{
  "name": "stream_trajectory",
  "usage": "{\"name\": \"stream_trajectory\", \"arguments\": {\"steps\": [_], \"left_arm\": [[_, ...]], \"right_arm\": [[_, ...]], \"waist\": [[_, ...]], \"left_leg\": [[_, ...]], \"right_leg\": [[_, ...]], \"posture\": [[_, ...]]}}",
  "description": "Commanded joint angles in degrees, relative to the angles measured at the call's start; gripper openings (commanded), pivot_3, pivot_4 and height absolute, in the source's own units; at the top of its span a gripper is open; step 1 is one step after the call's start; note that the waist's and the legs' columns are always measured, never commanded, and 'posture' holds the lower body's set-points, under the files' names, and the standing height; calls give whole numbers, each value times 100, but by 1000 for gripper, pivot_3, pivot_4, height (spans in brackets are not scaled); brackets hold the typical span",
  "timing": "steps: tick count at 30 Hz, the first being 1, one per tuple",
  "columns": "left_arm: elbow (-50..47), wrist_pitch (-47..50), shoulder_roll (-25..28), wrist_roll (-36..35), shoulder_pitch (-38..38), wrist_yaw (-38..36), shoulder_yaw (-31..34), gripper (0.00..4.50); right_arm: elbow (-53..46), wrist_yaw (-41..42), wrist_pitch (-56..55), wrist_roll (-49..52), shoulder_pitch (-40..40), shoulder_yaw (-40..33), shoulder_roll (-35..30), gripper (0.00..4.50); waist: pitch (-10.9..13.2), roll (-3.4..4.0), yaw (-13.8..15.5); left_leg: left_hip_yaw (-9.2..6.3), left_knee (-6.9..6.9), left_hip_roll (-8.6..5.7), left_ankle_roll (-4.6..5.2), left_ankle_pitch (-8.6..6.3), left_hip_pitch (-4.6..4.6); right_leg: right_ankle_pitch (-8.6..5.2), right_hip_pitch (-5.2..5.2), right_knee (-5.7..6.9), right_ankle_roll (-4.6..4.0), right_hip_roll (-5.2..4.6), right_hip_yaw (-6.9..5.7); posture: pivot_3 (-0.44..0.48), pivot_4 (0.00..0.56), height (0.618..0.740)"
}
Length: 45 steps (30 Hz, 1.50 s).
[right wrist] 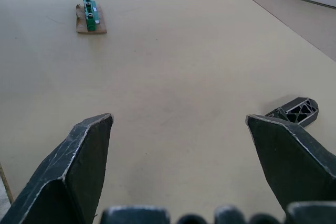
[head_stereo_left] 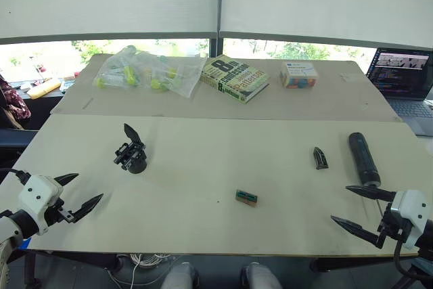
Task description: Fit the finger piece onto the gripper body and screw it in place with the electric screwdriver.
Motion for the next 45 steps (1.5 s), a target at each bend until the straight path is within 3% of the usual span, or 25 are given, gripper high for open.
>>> {"name": "stream_trajectory", "arguments": {"steps": [1,6,15,20,29,37,45], "left_arm": [[-226,13,-25,-180,-8,35,127,4500],[-591,923,-454,-1202,-96,436,671,4500],[-792,484,-1952,-1170,452,1960,1372,4500],[-1405,607,-2216,-1013,473,2100,775,4500],[-1249,1093,-1894,49,-445,2521,-661,4500],[-609,1162,-1890,494,-1290,2620,-1309,4500],[-151,939,-1975,603,-1773,2588,-1613,4500]], "right_arm": [[-23,-18,-21,104,-77,-73,18,4480],[-426,-329,482,432,-380,127,286,4480],[-1588,-1325,839,484,-928,875,1218,4480],[-1759,-1240,1061,796,-911,1149,1442,4480],[-1699,-1233,1246,840,-1311,1307,1391,4480],[-1782,-1385,1286,765,-1394,1398,1405,4480],[-1863,-1511,1278,717,-1318,1388,1401,4480]], "waist": [[0,0,0],[0,0,-18],[0,-3,-33],[-2,-8,67],[-4,-9,-4],[-4,-10,0],[-4,-10,1]], "left_leg": [[0,0,0,0,0,0],[-1,0,1,-1,-1,-1],[-1,-1,-4,1,0,-1],[-1,4,-8,-25,-14,1],[0,9,-10,18,10,2],[0,7,-6,17,10,1],[-1,7,-7,17,10,-1]], "right_leg": [[0,0,0,0,0,0],[3,-2,3,2,-11,9],[11,-4,7,14,-34,-15],[8,1,-2,10,-49,-35],[13,14,4,15,10,-73],[16,8,11,12,21,-73],[17,7,10,13,-29,-73]], "posture": [[0,150,740],[0,150,740],[0,150,740],[0,150,740],[0,150,740],[0,150,740],[0,150,740]]}}
